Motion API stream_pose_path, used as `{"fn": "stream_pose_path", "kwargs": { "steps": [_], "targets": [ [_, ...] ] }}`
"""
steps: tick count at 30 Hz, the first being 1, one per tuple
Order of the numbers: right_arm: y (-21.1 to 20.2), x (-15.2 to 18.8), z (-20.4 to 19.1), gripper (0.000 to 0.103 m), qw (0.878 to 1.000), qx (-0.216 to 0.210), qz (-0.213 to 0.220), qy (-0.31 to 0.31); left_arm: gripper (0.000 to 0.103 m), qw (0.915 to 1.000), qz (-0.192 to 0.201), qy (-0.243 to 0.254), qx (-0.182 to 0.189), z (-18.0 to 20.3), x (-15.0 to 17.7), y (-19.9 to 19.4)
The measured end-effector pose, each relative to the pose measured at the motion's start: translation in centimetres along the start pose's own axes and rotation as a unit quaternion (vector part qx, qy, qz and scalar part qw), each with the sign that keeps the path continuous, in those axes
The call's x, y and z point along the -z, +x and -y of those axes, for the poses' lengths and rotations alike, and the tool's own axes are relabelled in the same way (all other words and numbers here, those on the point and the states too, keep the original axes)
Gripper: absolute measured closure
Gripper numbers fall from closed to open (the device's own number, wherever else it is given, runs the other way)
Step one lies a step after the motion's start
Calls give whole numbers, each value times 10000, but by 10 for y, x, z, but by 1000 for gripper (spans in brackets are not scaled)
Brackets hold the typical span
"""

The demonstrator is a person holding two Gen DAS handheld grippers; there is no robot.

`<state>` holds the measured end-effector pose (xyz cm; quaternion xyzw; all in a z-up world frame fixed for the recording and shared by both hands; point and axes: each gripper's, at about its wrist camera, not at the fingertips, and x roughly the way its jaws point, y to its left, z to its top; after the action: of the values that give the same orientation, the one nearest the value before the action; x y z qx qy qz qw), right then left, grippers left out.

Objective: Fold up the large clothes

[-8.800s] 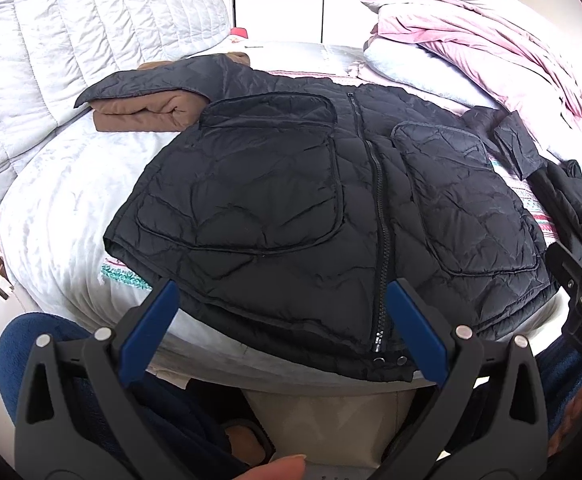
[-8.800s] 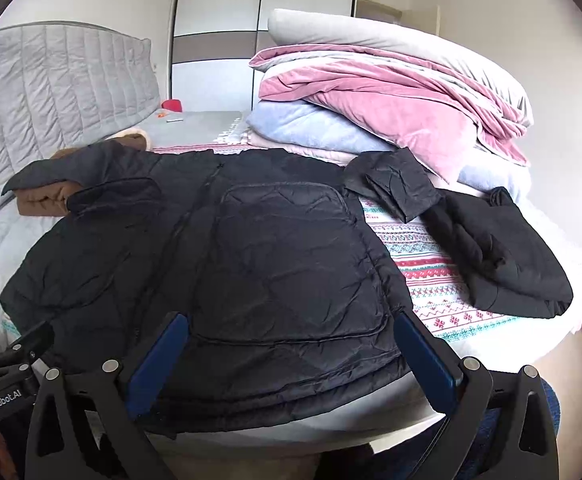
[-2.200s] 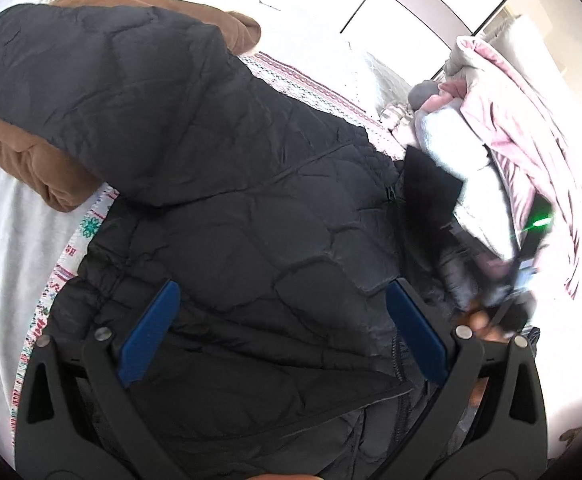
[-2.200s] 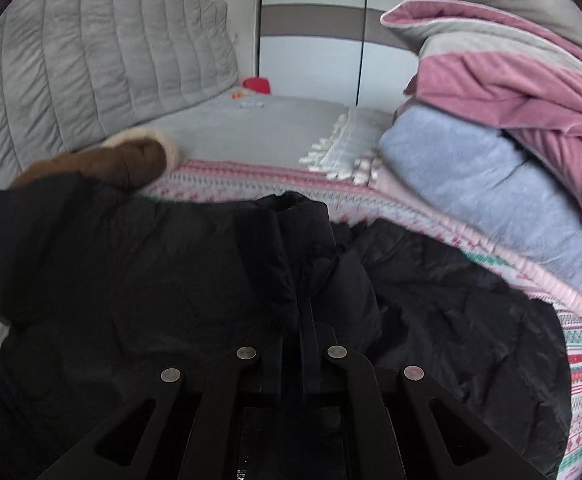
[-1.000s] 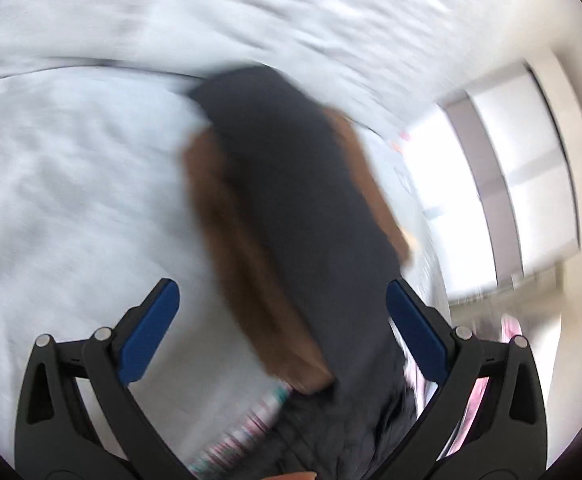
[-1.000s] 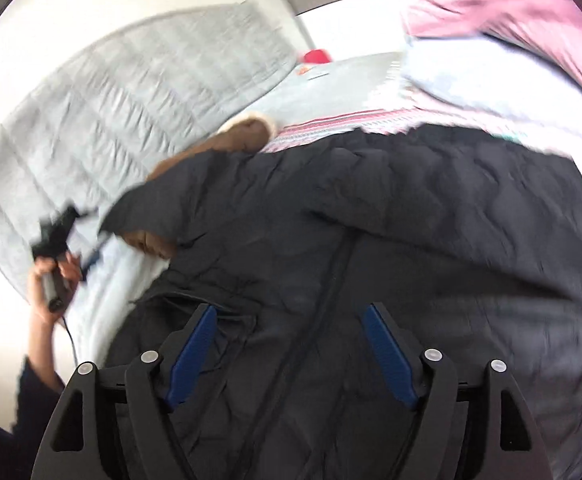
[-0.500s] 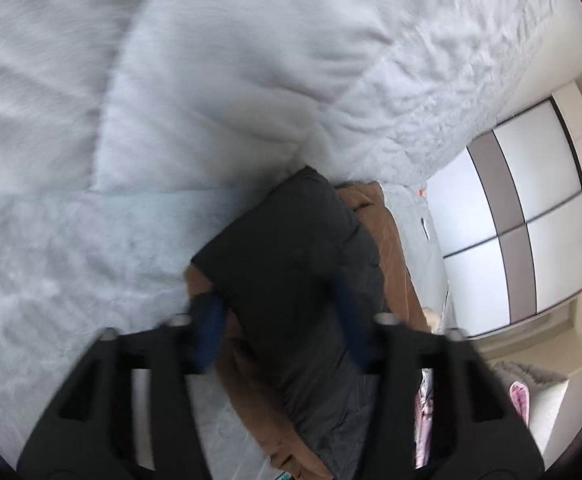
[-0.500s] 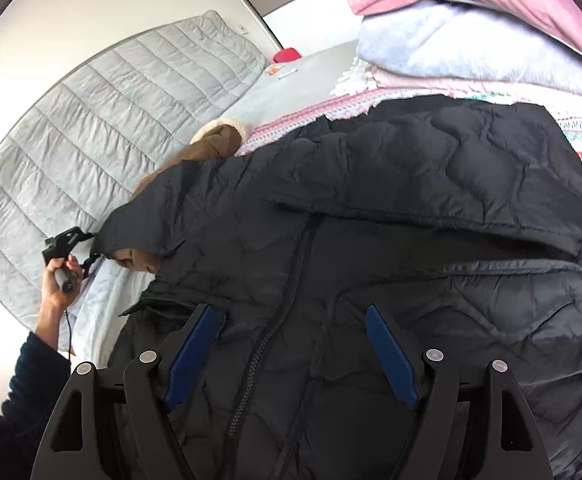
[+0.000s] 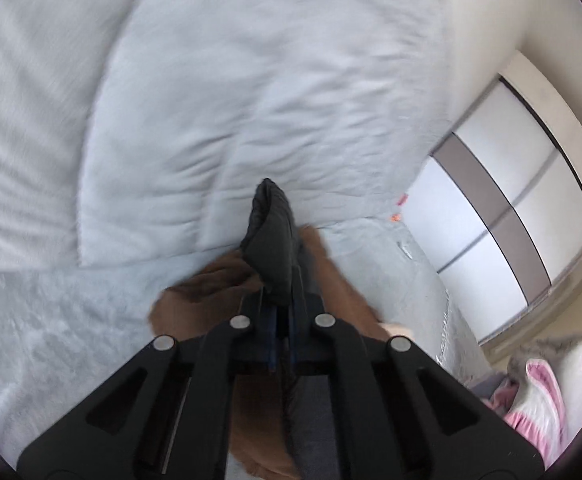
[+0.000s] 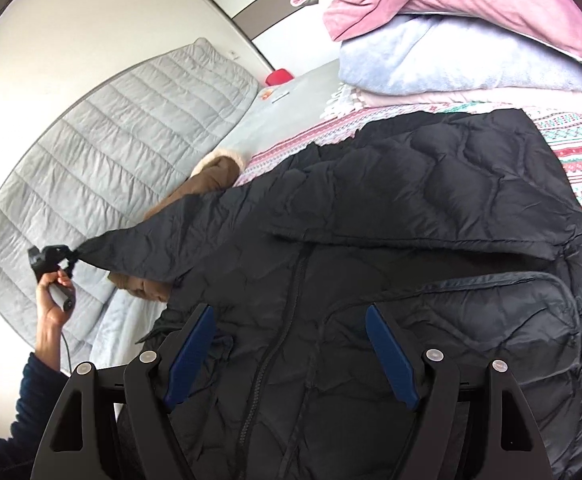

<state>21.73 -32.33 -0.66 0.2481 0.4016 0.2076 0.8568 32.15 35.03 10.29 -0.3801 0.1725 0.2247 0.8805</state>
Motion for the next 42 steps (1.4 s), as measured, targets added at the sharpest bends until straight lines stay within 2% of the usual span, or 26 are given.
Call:
{"fn": "stream_pose_path", "kwargs": {
  "steps": [3, 6, 8, 10, 12, 16, 21, 25, 29, 31, 35, 37, 38, 40, 42],
  "targets": [
    [-7, -6, 13, 24, 9993, -142, 67, 330, 99, 9979, 49, 419, 492, 50, 12, -16],
    [-14, -11, 33, 24, 9970, -64, 150, 754, 99, 9888, -58, 953, 1146, 107, 44, -41],
    [-21, -15, 50, 24, 9945, 71, 254, 1019, 99, 9772, -159, 1394, 1597, 151, 75, -60],
    [-28, -18, 66, 24, 9912, 214, 328, 1264, 99, 9621, -450, 1786, 2012, 195, 104, -68],
    [-35, -20, 82, 24, 9873, 242, 381, 1520, 99, 9431, -840, 2085, 2449, 232, 143, -79],
    [-45, -22, 111, 24, 9785, 279, 400, 2005, 98, 9097, -1335, 2677, 2880, 286, 227, -87],
    [-59, -24, 132, 24, 9709, 253, 542, 2318, 98, 8831, -2190, 2911, 2956, 322, 327, -58],
    [-69, -24, 147, 24, 9669, 282, 629, 2458, 99, 8692, -2744, 3069, 2738, 332, 403, -33],
    [-72, -25, 159, 24, 9640, 315, 592, 2571, 93, 8533, -3169, 3333, 2456, 325, 458, -21],
    [-71, -25, 161, 24, 9643, 334, 521, 2576, 93, 8486, -3354, 3379, 2307, 314, 469, -13],
    [-69, -25, 157, 24, 9669, 316, 454, 2490, 85, 8496, -3531, 3262, 2171, 302, 472, -4],
    [-67, -25, 155, 24, 9683, 328, 431, 2438, 63, 8475, -3599, 3259, 2144, 301, 471, -3],
    [-66, -25, 154, 24, 9684, 338, 429, 2433, 57, 8472, -3618, 3258, 2127, 300, 469, -4],
    [-65, -24, 154, 24, 9683, 346, 411, 2441, 52, 8505, -3530, 3232, 2183, 298, 461, -11],
    [-64, -24, 154, 24, 9680, 346, 408, 2452, 48, 8497, -3484, 3247, 2263, 294, 452, -14]
  ]
}}
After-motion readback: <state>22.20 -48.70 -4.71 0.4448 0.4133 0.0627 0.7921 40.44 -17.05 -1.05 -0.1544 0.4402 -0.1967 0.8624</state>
